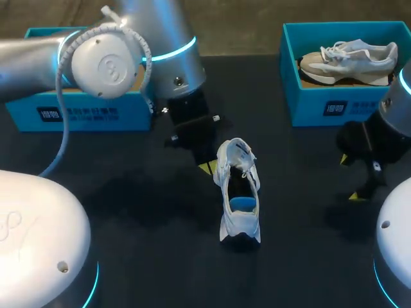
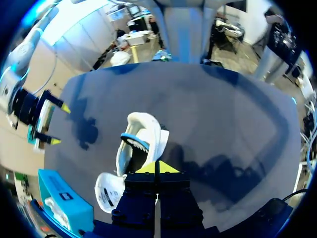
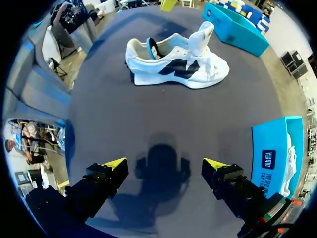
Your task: Take the shoe out of the shoebox, open the shoe tongue, remove and reinsert the insole, then place the shoe into the shoebox
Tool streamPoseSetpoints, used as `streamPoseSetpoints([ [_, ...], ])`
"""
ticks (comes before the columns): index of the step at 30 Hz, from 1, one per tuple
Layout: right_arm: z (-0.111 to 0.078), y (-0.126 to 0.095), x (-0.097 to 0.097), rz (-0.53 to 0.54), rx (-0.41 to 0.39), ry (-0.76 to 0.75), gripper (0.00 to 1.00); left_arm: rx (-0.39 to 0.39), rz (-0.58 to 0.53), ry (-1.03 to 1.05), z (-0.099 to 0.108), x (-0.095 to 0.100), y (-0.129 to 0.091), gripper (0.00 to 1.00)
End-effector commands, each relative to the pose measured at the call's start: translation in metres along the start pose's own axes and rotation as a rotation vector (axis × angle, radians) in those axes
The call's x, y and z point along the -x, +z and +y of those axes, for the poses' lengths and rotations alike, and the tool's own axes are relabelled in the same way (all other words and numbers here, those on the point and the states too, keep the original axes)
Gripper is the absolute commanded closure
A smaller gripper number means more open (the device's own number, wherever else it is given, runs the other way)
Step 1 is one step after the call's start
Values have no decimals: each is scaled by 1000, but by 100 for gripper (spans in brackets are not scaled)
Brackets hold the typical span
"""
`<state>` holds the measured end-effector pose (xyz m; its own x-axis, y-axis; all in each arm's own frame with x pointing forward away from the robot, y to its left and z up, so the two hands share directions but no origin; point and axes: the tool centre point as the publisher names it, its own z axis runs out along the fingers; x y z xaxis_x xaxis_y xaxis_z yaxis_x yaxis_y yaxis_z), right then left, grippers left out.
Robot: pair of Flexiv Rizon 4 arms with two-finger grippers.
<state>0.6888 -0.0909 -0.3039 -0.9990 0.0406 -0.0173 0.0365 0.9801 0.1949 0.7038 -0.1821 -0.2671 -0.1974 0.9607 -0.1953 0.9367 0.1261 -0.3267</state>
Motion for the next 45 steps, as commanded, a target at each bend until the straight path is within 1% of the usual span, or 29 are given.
streamPoseSetpoints([
  [1, -6, -1, 4, 8, 10, -2, 0, -24, 65, 35, 8, 18, 8, 100],
  [3, -6, -1, 4, 8, 10, -2, 0, -25, 73, 56, 9, 25, 18, 100],
  [7, -6, -1, 4, 8, 10, -2, 0, -67, 95, 91, 15, 39, 36, 100],
  [13, -6, -1, 4, 8, 10, -2, 0, -99, 129, 123, 16, 48, 52, 100],
  [17, -6, -1, 4, 8, 10, -2, 0, -106, 157, 152, 10, 47, 55, 100],
  [20, -6, -1, 4, 8, 10, -2, 0, -114, 176, 172, 5, 43, 59, 100],
  [32, -6, -1, 4, 8, 10, -2, 0, -168, 182, 212, -5, 34, 70, 100],
  [41, -6, -1, 4, 8, 10, -2, 0, -199, 170, 255, -16, 34, 77, 100],
  [45, -6, -1, 4, 8, 10, -2, 0, -201, 165, 272, -19, 37, 84, 100],
])
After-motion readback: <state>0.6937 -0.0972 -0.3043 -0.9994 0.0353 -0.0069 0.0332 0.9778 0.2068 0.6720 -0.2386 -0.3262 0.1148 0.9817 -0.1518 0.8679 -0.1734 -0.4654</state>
